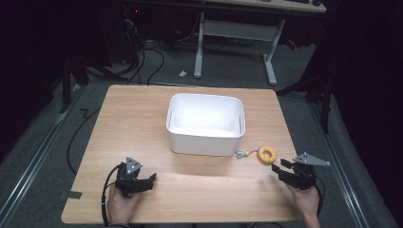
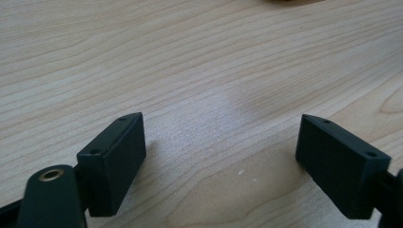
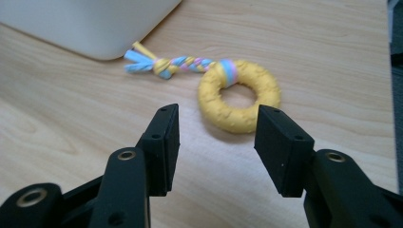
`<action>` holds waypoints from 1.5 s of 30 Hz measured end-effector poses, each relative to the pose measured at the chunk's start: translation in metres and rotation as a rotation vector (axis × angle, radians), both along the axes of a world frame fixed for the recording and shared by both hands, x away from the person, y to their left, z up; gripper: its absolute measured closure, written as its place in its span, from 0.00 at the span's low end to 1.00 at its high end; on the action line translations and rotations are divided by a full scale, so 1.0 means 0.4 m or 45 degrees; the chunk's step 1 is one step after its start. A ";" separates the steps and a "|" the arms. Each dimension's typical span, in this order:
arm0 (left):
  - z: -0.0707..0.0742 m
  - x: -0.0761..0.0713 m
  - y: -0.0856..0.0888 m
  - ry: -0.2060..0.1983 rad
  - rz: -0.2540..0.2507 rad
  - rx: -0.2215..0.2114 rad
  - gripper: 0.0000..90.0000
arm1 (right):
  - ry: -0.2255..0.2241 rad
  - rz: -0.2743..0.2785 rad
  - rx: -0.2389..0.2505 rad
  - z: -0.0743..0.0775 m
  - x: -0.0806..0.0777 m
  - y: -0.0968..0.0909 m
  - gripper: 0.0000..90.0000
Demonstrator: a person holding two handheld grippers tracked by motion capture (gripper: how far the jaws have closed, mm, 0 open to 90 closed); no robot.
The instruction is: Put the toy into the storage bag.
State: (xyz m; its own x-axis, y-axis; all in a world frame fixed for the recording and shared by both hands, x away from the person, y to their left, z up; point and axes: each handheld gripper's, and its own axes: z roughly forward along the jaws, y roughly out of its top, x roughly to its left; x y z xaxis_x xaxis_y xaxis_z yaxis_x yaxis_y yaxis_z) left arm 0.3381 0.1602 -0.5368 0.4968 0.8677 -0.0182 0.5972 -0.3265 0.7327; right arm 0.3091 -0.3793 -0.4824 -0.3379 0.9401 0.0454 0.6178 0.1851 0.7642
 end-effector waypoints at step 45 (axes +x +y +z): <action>0.000 -0.001 0.001 0.000 -0.002 0.000 0.19 | 0.326 -0.136 -0.180 -0.056 0.223 0.009 0.65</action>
State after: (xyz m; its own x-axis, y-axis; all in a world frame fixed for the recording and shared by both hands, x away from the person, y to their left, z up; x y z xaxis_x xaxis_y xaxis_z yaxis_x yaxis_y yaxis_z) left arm 0.3376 0.1605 -0.5368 0.4984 0.8667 -0.0182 0.5964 -0.3275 0.7328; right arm 0.3982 -0.3755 -0.5047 -0.2315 0.9727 -0.0177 0.8084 0.2025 0.5528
